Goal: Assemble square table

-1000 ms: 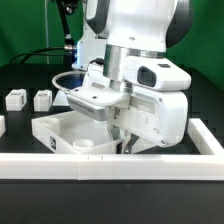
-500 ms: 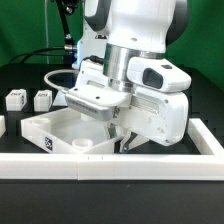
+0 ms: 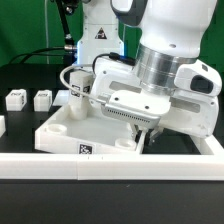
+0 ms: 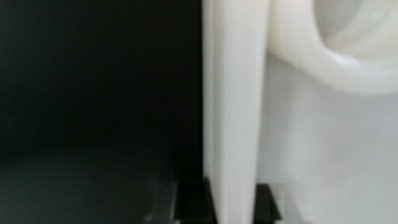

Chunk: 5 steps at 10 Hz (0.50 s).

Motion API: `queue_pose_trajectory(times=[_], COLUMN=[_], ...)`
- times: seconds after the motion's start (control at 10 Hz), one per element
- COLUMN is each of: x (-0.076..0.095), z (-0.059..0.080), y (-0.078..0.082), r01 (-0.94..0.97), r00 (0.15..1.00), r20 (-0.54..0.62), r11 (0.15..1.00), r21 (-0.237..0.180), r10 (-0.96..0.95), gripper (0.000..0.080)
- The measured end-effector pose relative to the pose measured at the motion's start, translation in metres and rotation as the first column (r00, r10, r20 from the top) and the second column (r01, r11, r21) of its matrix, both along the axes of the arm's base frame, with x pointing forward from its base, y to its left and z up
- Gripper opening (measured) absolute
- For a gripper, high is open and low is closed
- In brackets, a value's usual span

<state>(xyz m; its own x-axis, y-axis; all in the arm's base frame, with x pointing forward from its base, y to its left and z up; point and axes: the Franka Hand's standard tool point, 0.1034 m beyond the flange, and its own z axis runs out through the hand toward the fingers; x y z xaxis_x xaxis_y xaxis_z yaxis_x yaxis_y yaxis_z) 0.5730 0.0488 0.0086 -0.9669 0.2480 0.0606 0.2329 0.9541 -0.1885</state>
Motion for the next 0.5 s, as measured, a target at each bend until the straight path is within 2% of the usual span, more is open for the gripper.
queue_pose_trajectory(times=[0.5], x=[-0.0013], z=[-0.0029], y=[-0.0096], r01=[-0.246], r00=[0.968], r20=[-0.042], r11=[0.969], r21=[0.010], r10=[0.246], gripper=[0.0060])
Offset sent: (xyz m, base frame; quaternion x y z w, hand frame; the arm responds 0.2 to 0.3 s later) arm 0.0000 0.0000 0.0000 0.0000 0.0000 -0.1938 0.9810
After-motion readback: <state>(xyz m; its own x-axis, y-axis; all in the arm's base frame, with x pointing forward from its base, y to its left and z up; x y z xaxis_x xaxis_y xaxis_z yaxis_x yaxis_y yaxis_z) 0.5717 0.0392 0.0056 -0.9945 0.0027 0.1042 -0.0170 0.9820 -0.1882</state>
